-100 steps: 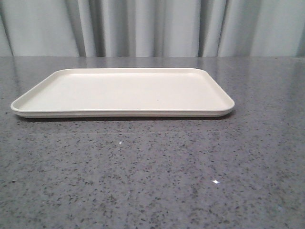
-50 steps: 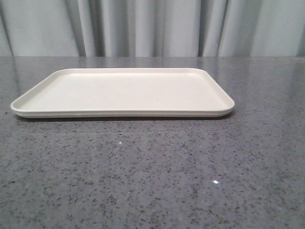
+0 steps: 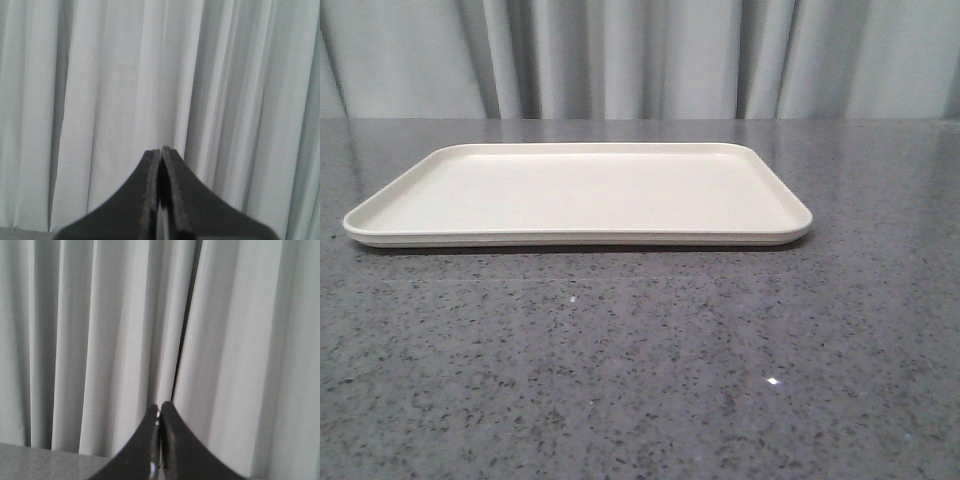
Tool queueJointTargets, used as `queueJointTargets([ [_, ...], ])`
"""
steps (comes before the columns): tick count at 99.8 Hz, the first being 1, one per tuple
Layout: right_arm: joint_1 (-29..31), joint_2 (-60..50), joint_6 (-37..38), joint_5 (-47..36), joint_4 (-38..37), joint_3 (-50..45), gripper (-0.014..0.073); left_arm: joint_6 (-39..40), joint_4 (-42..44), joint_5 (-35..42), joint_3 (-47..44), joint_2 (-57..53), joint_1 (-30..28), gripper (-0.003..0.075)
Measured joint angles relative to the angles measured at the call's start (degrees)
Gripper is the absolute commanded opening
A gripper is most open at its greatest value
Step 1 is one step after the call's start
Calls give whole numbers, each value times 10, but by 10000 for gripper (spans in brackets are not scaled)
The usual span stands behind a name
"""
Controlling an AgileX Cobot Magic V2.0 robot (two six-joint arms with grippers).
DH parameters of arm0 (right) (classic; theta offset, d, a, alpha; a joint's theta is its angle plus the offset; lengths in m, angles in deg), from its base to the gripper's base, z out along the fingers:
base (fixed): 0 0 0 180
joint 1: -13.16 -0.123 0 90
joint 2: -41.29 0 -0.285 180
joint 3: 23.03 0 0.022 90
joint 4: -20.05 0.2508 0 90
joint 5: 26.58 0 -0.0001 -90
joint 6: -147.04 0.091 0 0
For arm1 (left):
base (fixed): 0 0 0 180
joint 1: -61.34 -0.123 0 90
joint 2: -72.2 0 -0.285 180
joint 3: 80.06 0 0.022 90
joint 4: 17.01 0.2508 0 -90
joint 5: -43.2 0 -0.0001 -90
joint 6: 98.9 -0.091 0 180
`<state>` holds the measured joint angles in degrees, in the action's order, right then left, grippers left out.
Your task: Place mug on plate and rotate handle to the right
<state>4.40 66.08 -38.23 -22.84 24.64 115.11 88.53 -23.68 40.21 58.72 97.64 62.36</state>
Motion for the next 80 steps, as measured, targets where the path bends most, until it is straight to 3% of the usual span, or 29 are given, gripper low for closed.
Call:
queueJointTargets([
  [20, 0, 41, 0, 6, 0, 62, 353, -4, 4, -78, 93, 84, 0, -18],
  [39, 0, 57, 0, 11, 0, 84, 419, -36, 5, -192, 183, 156, 0, 4],
  [49, 0, 57, 0, 12, 0, 84, 419, -49, 6, -243, 227, 186, 0, 85],
  [71, 0, 57, 0, 4, 0, 84, 419, -56, 7, -335, 298, 236, 0, 343],
  [80, 0, 57, 0, -11, 0, 84, 419, -57, 7, -373, 323, 249, 0, 402],
])
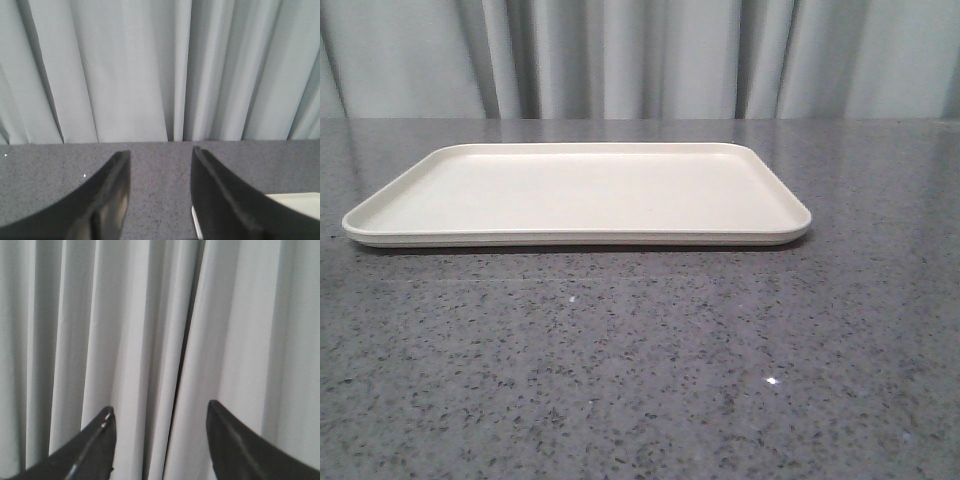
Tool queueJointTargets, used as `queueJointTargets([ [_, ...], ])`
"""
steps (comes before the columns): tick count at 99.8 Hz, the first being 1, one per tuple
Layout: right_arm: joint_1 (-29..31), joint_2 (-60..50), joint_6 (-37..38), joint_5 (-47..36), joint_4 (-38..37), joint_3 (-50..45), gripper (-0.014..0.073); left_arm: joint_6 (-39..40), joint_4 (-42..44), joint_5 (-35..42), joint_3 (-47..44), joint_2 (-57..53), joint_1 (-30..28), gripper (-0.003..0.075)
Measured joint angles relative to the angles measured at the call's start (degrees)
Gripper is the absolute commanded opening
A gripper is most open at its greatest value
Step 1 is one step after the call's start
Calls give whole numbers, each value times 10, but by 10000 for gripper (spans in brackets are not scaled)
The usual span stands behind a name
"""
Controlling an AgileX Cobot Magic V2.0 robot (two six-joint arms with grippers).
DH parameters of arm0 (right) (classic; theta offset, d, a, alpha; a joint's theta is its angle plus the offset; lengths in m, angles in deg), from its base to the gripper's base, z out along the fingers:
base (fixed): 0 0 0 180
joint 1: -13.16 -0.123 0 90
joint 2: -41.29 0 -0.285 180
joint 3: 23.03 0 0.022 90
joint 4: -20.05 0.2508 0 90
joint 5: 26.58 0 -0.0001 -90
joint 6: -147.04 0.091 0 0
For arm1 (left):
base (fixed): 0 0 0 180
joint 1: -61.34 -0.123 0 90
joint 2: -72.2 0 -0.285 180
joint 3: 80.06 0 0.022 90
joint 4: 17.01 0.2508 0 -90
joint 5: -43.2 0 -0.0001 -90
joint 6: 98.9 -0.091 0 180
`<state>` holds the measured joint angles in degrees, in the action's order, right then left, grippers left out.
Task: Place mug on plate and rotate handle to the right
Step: 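Open the left gripper and grip the white mug's rim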
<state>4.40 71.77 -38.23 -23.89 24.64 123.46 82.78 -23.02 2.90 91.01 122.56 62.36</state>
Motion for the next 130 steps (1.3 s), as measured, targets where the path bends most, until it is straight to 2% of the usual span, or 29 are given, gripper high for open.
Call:
queueJointTargets([
  [35, 0, 0, 0, -27, 0, 1, 421, 0, -2, -85, 55, 15, 0, 411],
  [46, 0, 1, 0, -6, 0, 4, 465, 0, -2, -108, 77, 16, 0, 410],
  [66, 0, 37, 0, 72, 0, 66, 542, -3, 2, -153, 128, 26, 0, 410],
  [107, 0, 168, 0, 296, -46, 287, 543, -17, 67, -286, 204, 94, 0, 410],
  [130, 0, 235, -2, 349, -51, 375, 543, -17, 106, -327, 216, 142, 0, 410],
])
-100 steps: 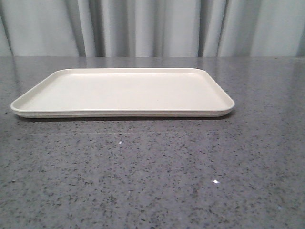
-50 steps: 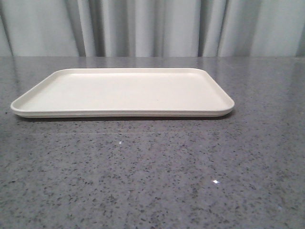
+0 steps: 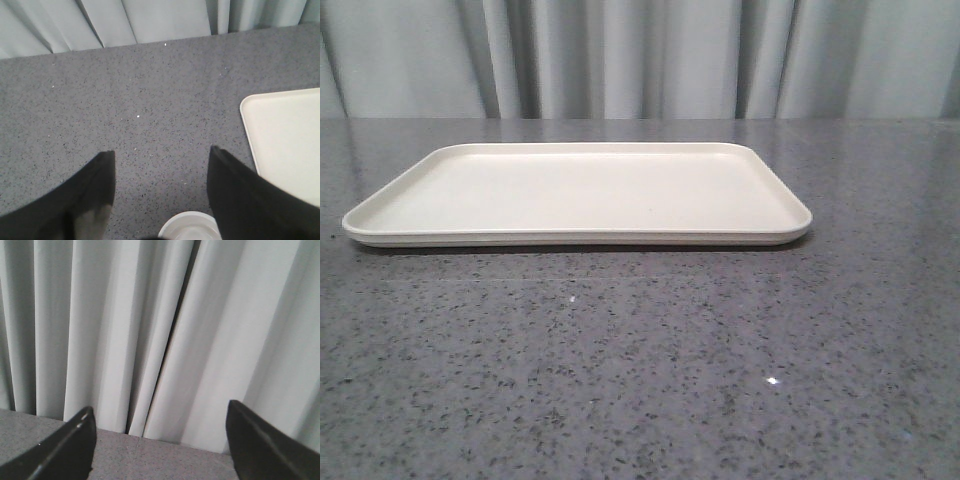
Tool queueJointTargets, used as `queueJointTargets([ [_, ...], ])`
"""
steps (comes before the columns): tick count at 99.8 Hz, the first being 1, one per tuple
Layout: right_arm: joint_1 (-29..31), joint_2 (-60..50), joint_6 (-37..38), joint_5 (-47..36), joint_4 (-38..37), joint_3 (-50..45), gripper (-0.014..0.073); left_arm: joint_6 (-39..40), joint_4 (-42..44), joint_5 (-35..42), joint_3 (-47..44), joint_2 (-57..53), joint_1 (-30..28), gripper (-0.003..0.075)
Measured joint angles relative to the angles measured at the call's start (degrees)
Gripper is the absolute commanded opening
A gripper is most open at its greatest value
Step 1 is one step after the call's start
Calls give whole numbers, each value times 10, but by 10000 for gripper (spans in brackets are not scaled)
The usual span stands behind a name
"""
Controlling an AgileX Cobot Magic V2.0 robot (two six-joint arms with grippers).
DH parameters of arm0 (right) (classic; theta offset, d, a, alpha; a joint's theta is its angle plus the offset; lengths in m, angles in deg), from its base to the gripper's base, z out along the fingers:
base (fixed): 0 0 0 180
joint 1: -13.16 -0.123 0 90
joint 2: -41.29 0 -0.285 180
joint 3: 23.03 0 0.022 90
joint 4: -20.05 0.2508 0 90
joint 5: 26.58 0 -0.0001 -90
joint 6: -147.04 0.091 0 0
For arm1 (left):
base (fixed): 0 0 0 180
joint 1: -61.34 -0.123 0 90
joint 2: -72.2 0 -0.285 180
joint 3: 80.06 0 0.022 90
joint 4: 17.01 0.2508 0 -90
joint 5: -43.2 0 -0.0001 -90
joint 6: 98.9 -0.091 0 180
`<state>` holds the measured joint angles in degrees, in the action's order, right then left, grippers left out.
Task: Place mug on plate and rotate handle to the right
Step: 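Open the left gripper and grip the white mug's rim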
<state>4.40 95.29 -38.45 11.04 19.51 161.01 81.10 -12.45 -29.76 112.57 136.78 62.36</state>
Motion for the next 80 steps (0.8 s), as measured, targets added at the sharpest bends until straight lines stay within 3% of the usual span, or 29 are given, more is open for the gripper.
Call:
queueJointTargets([
  [47, 0, 82, -2, 41, -18, 32, 543, 0, 5, -1, -4, 56, 0, 410],
  [80, 0, 92, -2, 42, -27, 32, 543, 0, 5, -1, -95, 56, 0, 410],
])
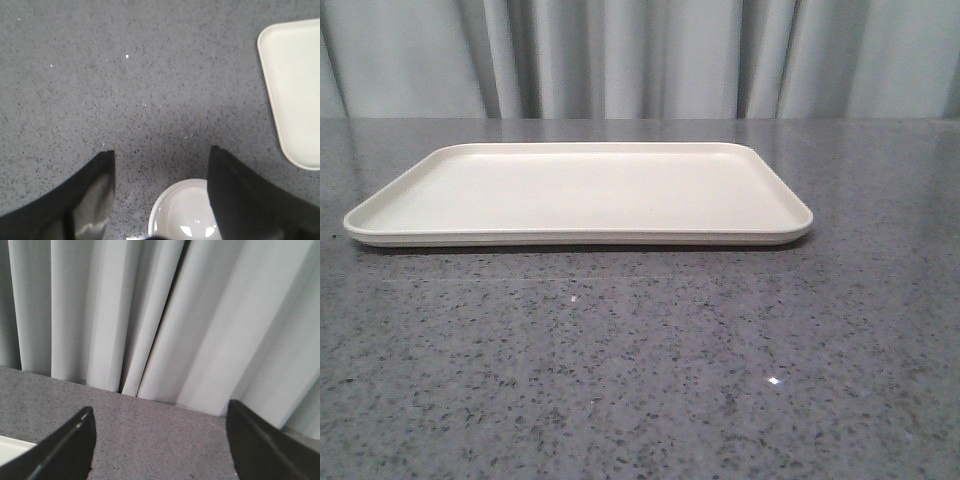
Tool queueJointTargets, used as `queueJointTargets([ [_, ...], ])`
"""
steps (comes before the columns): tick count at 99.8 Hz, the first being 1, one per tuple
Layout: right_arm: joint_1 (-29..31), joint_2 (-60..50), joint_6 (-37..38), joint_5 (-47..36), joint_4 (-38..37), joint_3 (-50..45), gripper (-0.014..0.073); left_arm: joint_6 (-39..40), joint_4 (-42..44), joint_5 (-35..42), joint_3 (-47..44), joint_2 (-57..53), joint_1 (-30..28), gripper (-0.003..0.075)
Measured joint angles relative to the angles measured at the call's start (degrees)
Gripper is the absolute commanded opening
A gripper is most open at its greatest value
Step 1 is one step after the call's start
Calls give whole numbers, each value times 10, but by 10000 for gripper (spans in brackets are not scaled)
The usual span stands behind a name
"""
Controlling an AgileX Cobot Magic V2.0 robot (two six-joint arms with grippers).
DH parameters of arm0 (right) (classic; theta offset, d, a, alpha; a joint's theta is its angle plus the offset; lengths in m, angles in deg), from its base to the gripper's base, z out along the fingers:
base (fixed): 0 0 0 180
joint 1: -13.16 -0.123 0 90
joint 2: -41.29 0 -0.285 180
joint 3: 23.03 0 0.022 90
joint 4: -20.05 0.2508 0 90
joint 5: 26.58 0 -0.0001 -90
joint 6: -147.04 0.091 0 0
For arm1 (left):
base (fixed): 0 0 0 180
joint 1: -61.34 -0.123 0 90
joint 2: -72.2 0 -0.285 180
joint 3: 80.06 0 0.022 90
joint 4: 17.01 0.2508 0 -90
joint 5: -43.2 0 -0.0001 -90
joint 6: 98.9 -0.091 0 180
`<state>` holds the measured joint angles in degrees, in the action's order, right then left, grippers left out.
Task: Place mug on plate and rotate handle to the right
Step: 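Open the left gripper and grip the white mug's rim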
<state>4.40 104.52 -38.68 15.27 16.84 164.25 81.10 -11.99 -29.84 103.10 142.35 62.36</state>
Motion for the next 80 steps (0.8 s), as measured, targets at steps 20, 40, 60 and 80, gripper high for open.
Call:
queueJointTargets([
  [20, 0, 0, 0, 0, -6, 0, 543, 0, 7, 1, -57, 0, 0, 410],
  [40, 0, 0, 0, 0, -8, 0, 543, 0, 20, 4, -101, -1, 0, 410],
  [60, 0, 0, -1, 0, -8, 0, 543, 0, 25, 6, -131, -16, 0, 410],
  [80, 0, 0, -1, 0, -8, 0, 543, 0, 31, 7, -164, -23, 0, 410],
])
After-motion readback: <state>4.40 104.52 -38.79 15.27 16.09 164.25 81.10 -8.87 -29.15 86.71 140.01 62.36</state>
